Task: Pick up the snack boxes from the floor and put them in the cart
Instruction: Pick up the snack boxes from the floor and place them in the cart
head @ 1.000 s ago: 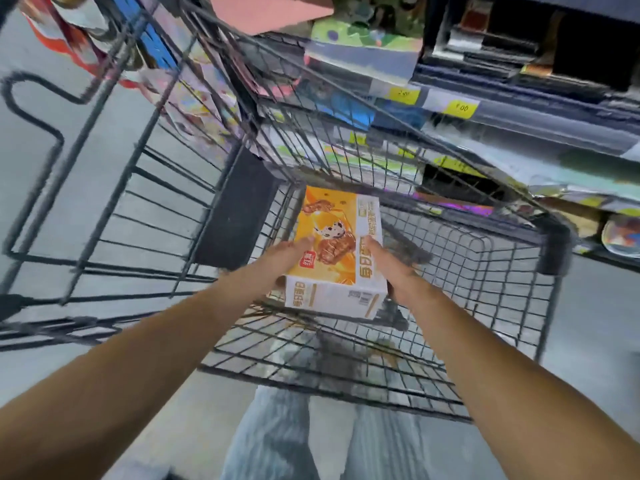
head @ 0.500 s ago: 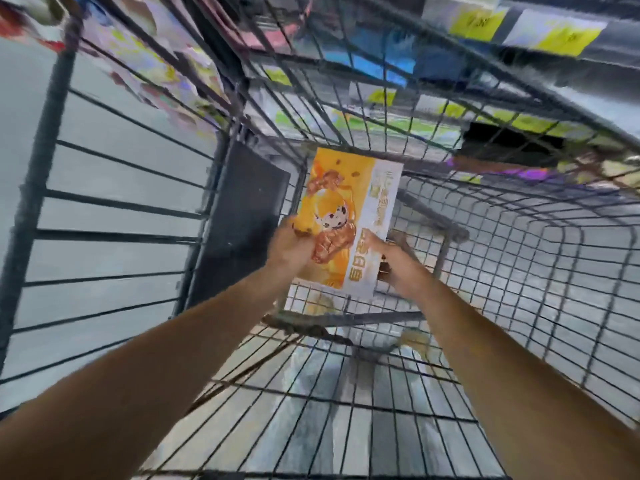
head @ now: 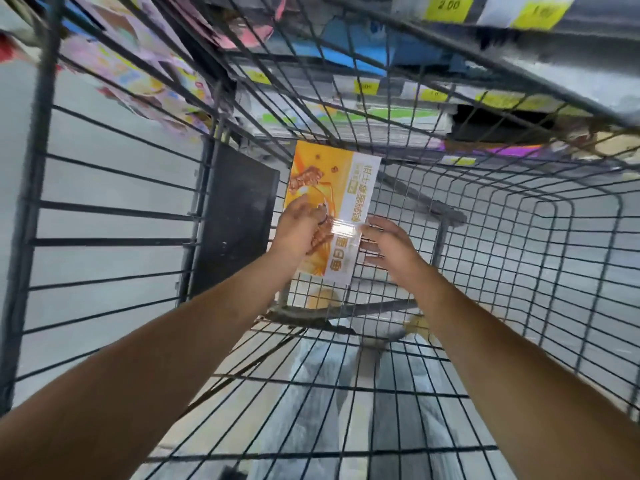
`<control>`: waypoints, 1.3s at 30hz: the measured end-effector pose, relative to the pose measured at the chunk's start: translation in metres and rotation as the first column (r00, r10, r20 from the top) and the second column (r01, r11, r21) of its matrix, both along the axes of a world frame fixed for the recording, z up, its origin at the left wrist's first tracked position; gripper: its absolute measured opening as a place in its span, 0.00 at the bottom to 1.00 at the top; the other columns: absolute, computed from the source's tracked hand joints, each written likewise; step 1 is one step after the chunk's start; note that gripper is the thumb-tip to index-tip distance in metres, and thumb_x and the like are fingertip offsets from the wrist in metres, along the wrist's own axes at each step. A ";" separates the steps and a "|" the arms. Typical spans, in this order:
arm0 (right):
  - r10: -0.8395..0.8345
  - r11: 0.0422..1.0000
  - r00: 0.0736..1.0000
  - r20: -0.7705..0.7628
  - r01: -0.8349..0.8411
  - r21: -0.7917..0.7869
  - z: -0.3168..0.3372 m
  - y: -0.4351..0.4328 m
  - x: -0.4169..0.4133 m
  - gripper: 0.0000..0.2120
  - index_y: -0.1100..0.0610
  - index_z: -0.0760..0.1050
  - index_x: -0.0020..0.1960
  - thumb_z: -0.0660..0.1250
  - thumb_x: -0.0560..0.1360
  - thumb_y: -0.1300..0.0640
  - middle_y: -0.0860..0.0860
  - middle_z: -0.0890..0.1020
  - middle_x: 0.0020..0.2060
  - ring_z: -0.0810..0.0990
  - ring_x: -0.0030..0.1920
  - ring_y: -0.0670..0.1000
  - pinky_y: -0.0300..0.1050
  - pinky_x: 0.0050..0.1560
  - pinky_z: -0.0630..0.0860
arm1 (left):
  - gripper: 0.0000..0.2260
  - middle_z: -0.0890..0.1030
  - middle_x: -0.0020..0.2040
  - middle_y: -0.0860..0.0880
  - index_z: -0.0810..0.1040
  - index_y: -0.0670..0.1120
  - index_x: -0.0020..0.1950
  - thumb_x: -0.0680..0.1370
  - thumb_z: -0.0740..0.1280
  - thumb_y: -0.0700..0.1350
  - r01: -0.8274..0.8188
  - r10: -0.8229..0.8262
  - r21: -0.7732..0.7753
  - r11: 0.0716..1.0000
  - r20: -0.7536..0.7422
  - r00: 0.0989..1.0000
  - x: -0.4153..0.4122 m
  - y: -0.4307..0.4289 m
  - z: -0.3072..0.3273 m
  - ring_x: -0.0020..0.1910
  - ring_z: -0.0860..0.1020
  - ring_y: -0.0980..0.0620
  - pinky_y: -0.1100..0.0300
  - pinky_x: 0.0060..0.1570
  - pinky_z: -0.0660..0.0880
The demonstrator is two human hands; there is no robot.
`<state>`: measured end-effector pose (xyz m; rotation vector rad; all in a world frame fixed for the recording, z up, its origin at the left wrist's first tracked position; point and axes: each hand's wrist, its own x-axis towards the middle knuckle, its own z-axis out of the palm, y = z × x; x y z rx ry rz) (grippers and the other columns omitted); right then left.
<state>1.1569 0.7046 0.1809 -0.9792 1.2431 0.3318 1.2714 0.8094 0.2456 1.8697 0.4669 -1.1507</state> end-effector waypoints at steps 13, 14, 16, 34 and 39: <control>-0.149 0.984 0.964 0.221 0.167 -0.064 0.125 -0.068 -0.098 0.10 0.56 0.76 0.59 0.65 0.78 0.57 0.55 0.84 0.49 0.83 0.48 0.53 0.45 0.49 0.76 | 0.09 0.81 0.45 0.49 0.76 0.52 0.43 0.80 0.62 0.40 0.232 -0.183 -0.175 0.957 0.259 0.949 -0.092 -0.075 0.098 0.43 0.79 0.51 0.59 0.39 0.71; -0.161 0.981 0.956 0.244 0.183 -0.068 0.137 -0.074 -0.110 0.08 0.56 0.77 0.57 0.65 0.78 0.58 0.54 0.85 0.46 0.83 0.46 0.52 0.46 0.49 0.76 | 0.08 0.81 0.43 0.50 0.76 0.51 0.44 0.80 0.62 0.40 0.247 -0.184 -0.195 0.949 0.292 0.938 -0.103 -0.085 0.111 0.40 0.78 0.53 0.60 0.38 0.72; -0.176 0.976 0.938 0.300 0.206 -0.072 0.164 -0.086 -0.135 0.04 0.55 0.77 0.52 0.65 0.78 0.58 0.54 0.84 0.43 0.82 0.44 0.52 0.46 0.49 0.77 | 0.06 0.81 0.42 0.51 0.77 0.48 0.47 0.80 0.62 0.41 0.299 -0.211 -0.210 0.931 0.358 0.909 -0.128 -0.104 0.134 0.35 0.79 0.58 0.63 0.37 0.73; -0.495 0.770 0.789 0.363 0.593 -0.237 0.288 -0.232 -0.504 0.05 0.56 0.73 0.44 0.64 0.78 0.59 0.52 0.77 0.34 0.77 0.33 0.50 0.40 0.34 0.68 | 0.06 0.80 0.44 0.53 0.76 0.49 0.50 0.80 0.59 0.47 0.718 -0.606 -0.282 0.636 0.393 0.692 -0.458 -0.323 0.234 0.39 0.78 0.55 0.60 0.40 0.72; -0.650 0.658 0.700 0.296 0.713 -0.243 0.285 -0.245 -0.604 0.08 0.55 0.73 0.40 0.62 0.78 0.59 0.53 0.77 0.34 0.76 0.32 0.49 0.41 0.36 0.69 | 0.07 0.79 0.42 0.52 0.73 0.51 0.43 0.80 0.59 0.48 0.827 -0.759 -0.275 0.490 0.333 0.560 -0.553 -0.360 0.239 0.37 0.76 0.55 0.62 0.38 0.69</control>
